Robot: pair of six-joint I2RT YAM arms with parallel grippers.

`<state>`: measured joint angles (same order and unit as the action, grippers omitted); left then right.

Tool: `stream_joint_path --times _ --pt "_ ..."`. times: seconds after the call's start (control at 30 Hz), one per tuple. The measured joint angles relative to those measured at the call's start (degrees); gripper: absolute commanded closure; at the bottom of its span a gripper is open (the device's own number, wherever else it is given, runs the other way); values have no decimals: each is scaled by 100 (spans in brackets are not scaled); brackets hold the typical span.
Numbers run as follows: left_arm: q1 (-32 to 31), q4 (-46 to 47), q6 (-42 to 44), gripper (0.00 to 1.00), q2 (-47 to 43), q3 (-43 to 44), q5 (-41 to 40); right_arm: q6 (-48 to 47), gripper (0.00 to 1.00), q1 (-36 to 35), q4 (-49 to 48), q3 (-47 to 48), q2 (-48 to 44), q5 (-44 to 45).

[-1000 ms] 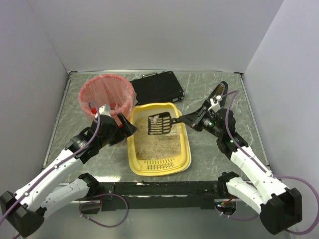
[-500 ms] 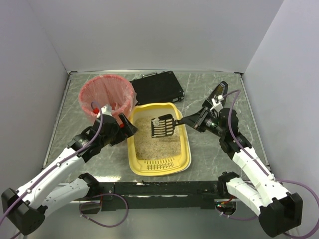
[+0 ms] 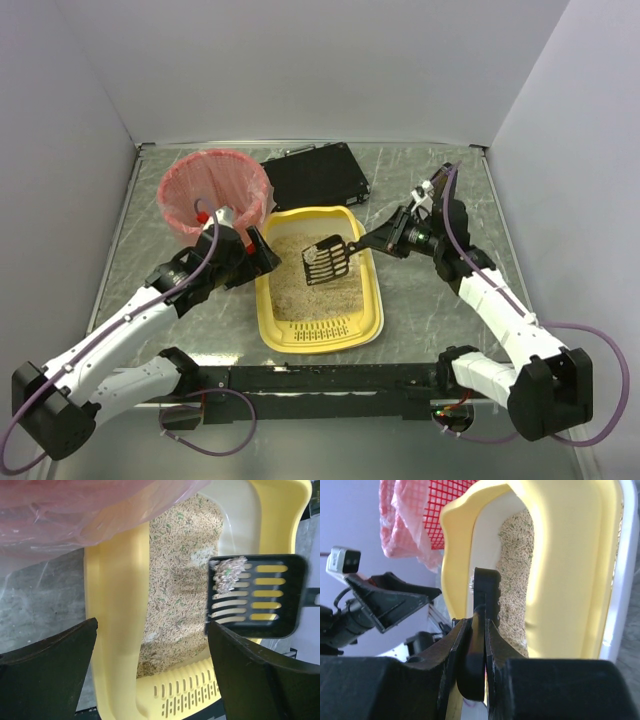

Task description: Clean the litter box

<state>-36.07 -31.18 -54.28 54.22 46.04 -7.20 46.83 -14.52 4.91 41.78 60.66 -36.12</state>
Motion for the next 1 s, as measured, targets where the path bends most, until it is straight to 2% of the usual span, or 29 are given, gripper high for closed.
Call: stream_joint_path --times 0.17,0.33,0.5,0.63,0.77,0.87,1.0 --pt "0 -291 -122 3 -37 50 20 -719 100 96 949 896 -2 -85" --pt "17 -916 -70 3 -26 680 -90 -732 100 162 1069 1099 -48 -424" --pt "28 -1016 42 3 -127 999 -188 -634 100 162 1126 1126 -42 -573" --pt "26 -772 -4 3 -433 514 -256 -481 100 166 1309 1287 70 -560" --pt "31 -407 -129 3 -955 -177 -332 -122 100 166 1016 1158 133 -599" --pt "31 -334 -199 3 -1209 -380 -372 37 100 166 957 1191 179 -599" --pt "31 -190 -197 3 -1569 -380 -466 20 100 166 1360 1969 527 -619"
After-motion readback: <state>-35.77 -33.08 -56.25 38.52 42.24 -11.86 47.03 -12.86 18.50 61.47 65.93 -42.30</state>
